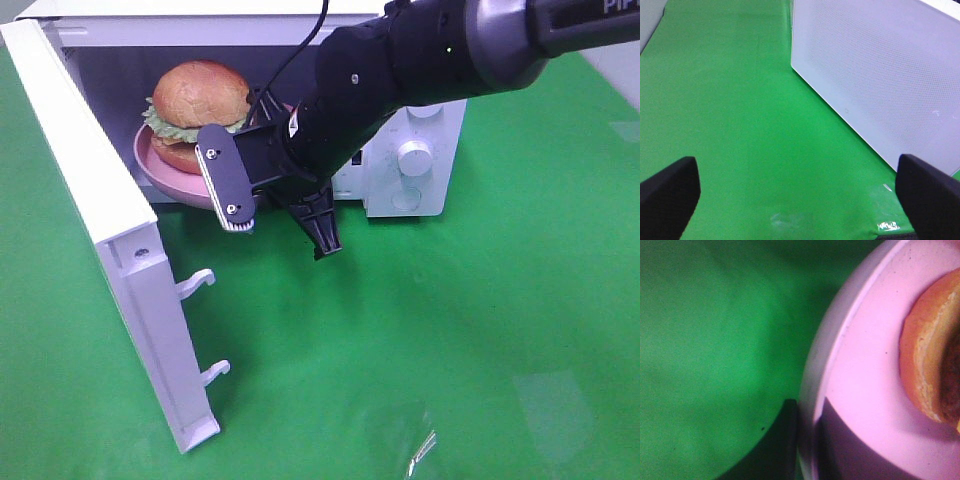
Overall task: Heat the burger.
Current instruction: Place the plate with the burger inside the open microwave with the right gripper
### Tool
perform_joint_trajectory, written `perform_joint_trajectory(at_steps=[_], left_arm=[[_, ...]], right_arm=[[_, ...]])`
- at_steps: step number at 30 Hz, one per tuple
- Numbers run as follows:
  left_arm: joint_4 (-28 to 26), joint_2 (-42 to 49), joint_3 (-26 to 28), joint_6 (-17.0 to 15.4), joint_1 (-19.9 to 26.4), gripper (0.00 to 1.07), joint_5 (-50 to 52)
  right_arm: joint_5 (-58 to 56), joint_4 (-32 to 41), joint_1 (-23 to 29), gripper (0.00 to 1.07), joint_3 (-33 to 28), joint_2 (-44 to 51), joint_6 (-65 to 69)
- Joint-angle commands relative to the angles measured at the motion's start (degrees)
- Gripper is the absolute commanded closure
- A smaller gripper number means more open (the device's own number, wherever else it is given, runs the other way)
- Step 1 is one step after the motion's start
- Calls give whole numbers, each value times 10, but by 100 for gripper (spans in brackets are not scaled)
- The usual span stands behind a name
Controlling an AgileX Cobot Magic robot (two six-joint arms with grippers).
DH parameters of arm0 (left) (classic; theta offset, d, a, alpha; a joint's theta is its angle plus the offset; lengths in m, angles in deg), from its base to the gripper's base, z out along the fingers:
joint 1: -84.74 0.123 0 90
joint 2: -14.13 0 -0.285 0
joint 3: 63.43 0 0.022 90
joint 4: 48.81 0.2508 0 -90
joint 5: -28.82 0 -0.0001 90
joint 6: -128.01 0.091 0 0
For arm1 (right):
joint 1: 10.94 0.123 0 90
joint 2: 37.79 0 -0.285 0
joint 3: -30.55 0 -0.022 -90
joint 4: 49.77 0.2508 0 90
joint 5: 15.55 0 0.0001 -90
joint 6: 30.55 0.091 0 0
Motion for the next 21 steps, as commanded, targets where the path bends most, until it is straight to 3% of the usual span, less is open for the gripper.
perform_joint_trajectory(at_steps=[1, 21], left_arm=[[-1, 9, 0, -1, -5, 8, 10], [-1, 9, 0, -1, -5, 8, 10]], right_arm=[[22, -5, 0, 103, 26, -3, 7], [-15, -50, -2, 102, 170, -99, 72]])
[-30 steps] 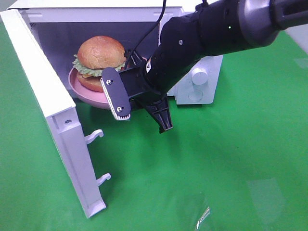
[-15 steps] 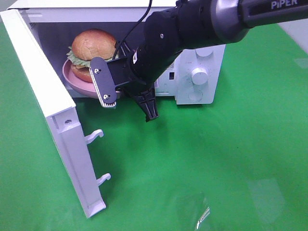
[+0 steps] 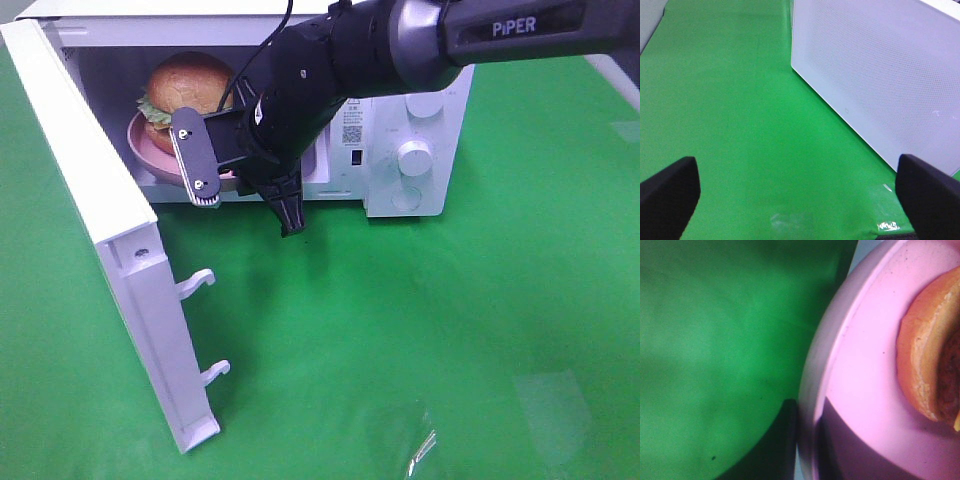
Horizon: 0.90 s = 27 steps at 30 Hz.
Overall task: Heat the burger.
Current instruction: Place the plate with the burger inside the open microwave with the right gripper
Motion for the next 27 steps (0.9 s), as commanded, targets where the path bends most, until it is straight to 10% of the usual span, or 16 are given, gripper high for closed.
perform_joint_trajectory(at_steps=[1, 27], left_arm=[[-1, 9, 0, -1, -5, 8, 10], [-1, 9, 0, -1, -5, 8, 10]], right_arm=[[28, -9, -2, 102, 23, 0, 16], [41, -36, -29, 88, 54, -33, 34]])
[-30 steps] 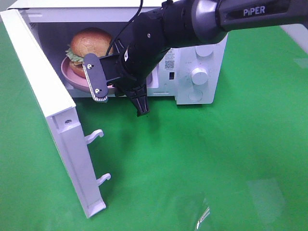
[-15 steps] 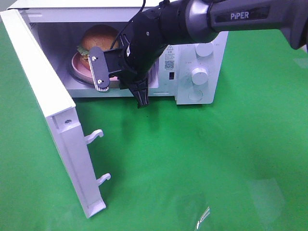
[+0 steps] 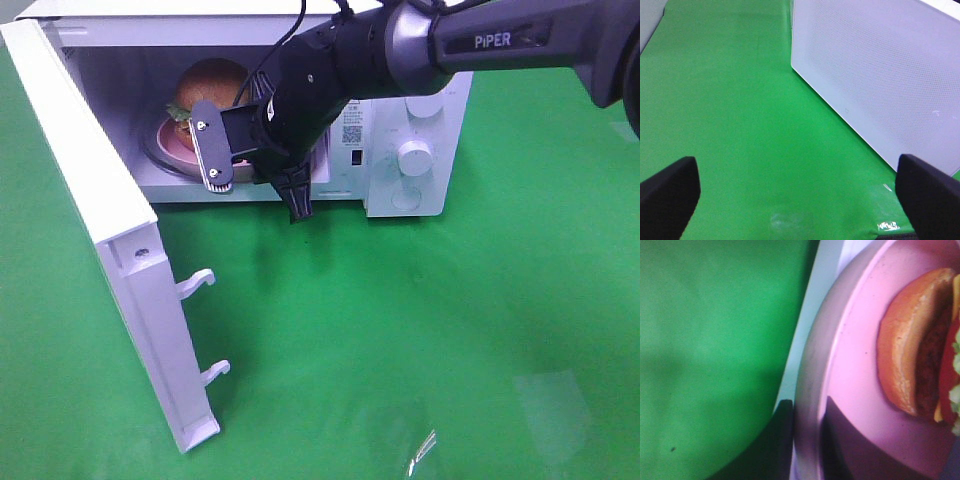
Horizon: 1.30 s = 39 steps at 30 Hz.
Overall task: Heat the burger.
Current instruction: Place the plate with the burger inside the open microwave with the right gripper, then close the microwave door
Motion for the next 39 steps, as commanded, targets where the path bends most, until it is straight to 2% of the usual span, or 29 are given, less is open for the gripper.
perform_joint_trajectory(at_steps=[1, 3, 4, 5, 8, 9, 12, 31, 37, 39], left_arm=[[-1, 9, 0, -1, -5, 8, 10], [-1, 9, 0, -1, -5, 8, 10], [-1, 9, 0, -1, -5, 8, 10], [-1, 9, 0, -1, -5, 8, 10], [-1, 9, 0, -1, -5, 8, 10], [-1, 9, 0, -1, -5, 8, 10], [-1, 9, 0, -1, -5, 8, 10], [-1, 9, 0, -1, -5, 8, 10], [-1, 9, 0, -1, -5, 8, 10], [-1, 9, 0, -1, -5, 8, 10]], right_arm=[[32, -3, -2, 88, 11, 6, 4], [42, -4, -2, 75, 11, 6, 4], [42, -4, -2, 75, 11, 6, 4], [44, -4, -2, 69, 11, 6, 4], [45, -4, -2, 66, 11, 6, 4], [50, -4, -2, 61, 11, 6, 6], [52, -4, -2, 56, 11, 6, 33], [15, -3, -1, 53, -4, 25, 89], [19, -3, -1, 53, -52, 62, 89], [20, -2, -1, 53, -90, 93, 89]])
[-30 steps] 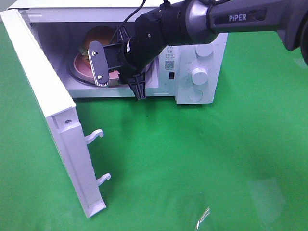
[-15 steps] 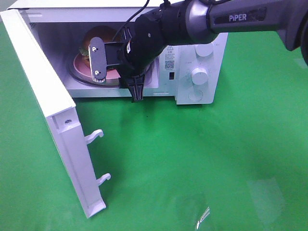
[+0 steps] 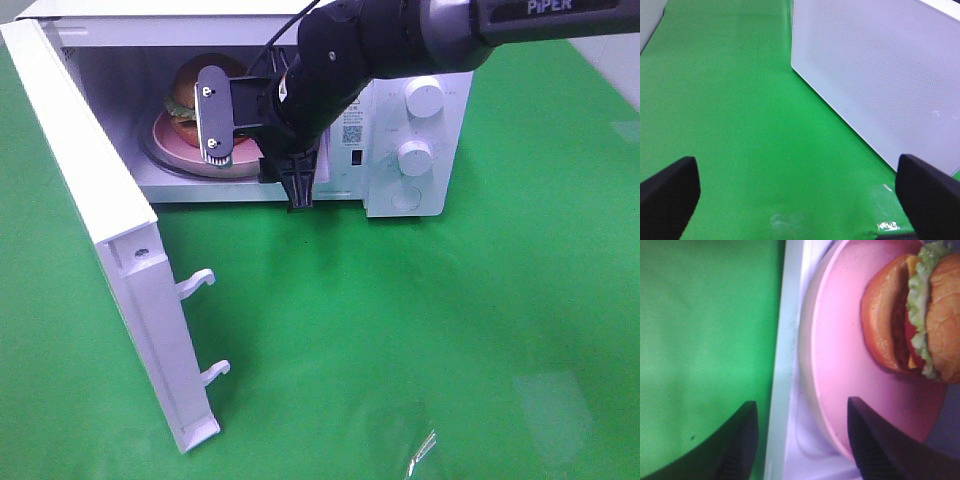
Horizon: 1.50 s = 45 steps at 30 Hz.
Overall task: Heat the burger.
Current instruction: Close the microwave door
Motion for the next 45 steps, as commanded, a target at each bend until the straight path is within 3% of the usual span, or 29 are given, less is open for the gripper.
perform_joint_trajectory(at_steps=[1, 11, 16, 28, 45], left_arm=[[-1, 9, 0, -1, -5, 8, 10], [-1, 9, 0, -1, -5, 8, 10], [-1, 9, 0, -1, -5, 8, 10], [-1, 9, 0, -1, -5, 8, 10], [-1, 9, 0, -1, -5, 8, 10]], right_arm=[[-1, 1, -1, 53, -22, 25, 4], [-1, 2, -1, 53, -100, 89, 19], [-2, 3, -2, 52, -155, 142, 114], [-4, 3, -3, 30, -266, 258, 285], [-173, 36, -106, 31, -357, 398, 521]])
